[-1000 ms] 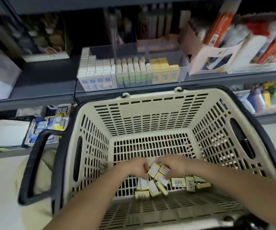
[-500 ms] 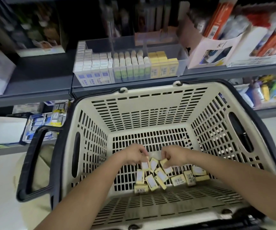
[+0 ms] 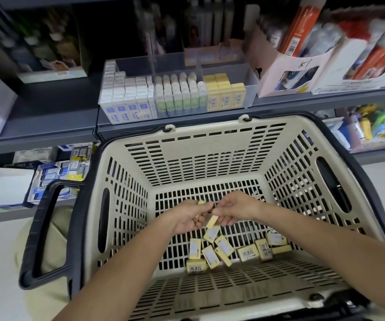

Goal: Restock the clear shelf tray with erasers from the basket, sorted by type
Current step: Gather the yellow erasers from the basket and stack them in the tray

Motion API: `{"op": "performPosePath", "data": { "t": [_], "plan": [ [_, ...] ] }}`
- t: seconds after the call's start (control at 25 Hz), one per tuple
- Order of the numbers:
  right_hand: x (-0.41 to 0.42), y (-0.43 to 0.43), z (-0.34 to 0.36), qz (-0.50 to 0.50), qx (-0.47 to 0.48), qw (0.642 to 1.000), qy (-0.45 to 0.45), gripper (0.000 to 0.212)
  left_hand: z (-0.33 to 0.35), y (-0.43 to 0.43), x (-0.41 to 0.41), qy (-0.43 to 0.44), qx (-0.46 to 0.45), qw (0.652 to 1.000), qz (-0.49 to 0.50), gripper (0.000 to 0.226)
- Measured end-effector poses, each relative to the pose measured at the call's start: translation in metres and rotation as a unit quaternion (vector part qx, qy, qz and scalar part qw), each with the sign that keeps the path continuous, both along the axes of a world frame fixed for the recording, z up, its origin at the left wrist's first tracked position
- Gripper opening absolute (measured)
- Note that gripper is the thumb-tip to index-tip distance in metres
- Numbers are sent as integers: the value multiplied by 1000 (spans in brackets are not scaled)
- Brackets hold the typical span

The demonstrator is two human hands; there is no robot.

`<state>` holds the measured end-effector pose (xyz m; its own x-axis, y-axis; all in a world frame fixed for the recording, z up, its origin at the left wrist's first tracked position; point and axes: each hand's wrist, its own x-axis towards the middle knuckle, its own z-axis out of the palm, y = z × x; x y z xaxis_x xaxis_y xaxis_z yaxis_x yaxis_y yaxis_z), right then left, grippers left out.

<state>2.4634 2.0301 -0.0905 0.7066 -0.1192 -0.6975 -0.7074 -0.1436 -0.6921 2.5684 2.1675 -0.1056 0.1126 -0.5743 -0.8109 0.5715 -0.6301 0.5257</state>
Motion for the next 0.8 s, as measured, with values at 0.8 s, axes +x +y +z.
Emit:
{"op": "performPosePath", "data": {
  "t": [0.8],
  "plan": [
    [-13, 15, -33, 378, -335, 862, -37, 49, -20, 18, 22, 9, 42, 996, 72, 22]
  ]
}}
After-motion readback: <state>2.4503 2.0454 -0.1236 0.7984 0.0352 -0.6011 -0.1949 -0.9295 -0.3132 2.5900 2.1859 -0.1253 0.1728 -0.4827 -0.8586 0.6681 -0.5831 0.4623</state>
